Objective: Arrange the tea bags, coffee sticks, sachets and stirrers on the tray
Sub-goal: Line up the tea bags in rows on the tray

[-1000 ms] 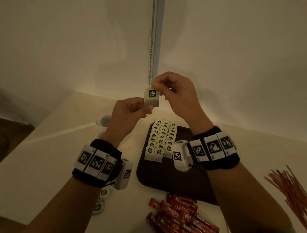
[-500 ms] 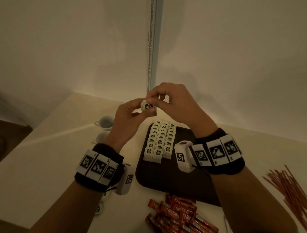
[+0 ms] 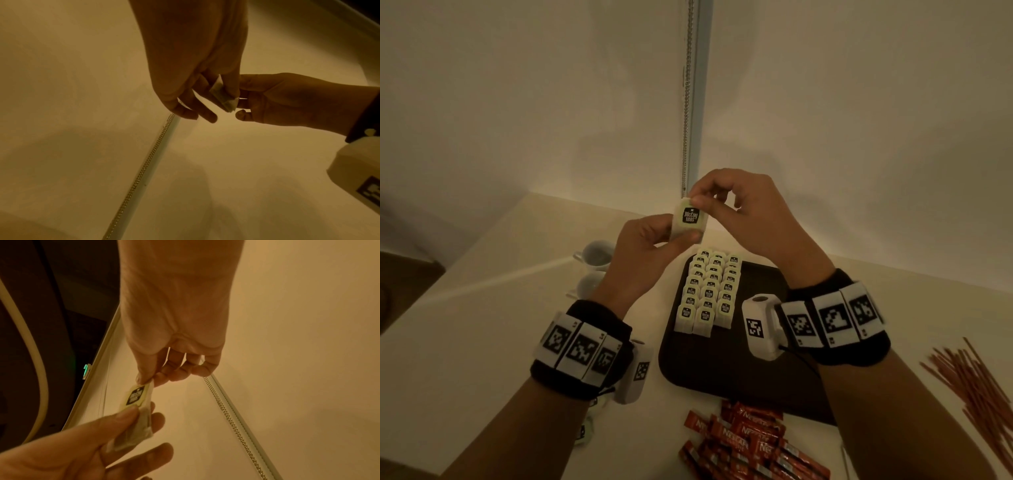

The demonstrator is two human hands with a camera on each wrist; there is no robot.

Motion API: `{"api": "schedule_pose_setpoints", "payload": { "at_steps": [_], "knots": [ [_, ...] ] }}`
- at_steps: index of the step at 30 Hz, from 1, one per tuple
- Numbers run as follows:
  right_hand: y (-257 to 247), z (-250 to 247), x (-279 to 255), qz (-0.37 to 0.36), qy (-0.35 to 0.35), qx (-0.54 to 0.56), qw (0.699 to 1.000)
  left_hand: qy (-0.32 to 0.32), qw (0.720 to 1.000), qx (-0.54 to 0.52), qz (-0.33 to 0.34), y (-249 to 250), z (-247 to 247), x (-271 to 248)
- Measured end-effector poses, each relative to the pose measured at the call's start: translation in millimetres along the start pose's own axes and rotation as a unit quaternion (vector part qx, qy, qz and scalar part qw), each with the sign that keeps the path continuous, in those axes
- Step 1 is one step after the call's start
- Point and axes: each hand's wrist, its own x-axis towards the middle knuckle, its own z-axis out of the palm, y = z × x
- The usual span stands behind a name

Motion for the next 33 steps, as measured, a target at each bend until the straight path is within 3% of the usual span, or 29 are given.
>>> {"api": "schedule_pose_setpoints", "payload": {
  "at_steps": [8,12,14,17,21,25,27,33],
  "knots": [
    [3,-3,0,-0.026,-0.009,-0.045,0.999,-0.010,0.995,-0.086,-0.040,-8,12,-5],
    [12,-3,-10,-0.006,-0.008,-0.047,0.999,-0.060,0.991,-0.085,-0.084,-18,9,-9],
    [26,-1,-23,0.037,-0.021,-0.050,0.998,-0.094,0.990,-0.024,-0.100,-29,-2,-18],
    [60,12,-56,0.155,-0.096,-0.078,0.980,-0.124,0.983,0.059,-0.123,-49,-27,-46],
    [111,41,-108,0.308,-0.213,-0.101,0.922,-0.128,0.962,0.128,-0.204,-79,-67,-106],
    [143,69,-139,0.382,-0.296,-0.089,0.871,-0.079,0.937,0.128,-0.317,-105,-108,-172],
    [153,79,-145,0.400,-0.292,-0.081,0.865,-0.063,0.925,0.148,-0.345,-116,-124,-201],
    [172,98,-142,0.420,-0.190,-0.093,0.882,-0.061,0.882,0.194,-0.426,-142,-159,-255]
  ]
}}
